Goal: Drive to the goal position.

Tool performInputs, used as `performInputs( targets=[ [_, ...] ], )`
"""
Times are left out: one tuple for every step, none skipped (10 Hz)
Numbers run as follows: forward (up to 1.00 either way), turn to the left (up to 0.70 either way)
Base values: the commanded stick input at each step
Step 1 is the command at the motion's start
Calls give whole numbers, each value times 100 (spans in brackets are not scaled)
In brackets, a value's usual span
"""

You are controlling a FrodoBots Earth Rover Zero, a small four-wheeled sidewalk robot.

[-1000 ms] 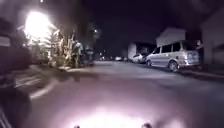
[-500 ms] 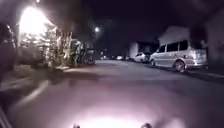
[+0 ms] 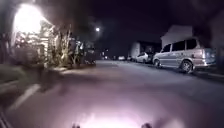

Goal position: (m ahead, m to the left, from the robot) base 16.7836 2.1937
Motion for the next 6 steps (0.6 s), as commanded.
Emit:
performInputs(
  targets=[
    [100, 0],
    [100, 0],
    [100, 0],
    [100, 0],
    [100, 0],
    [100, 0]
  ],
)
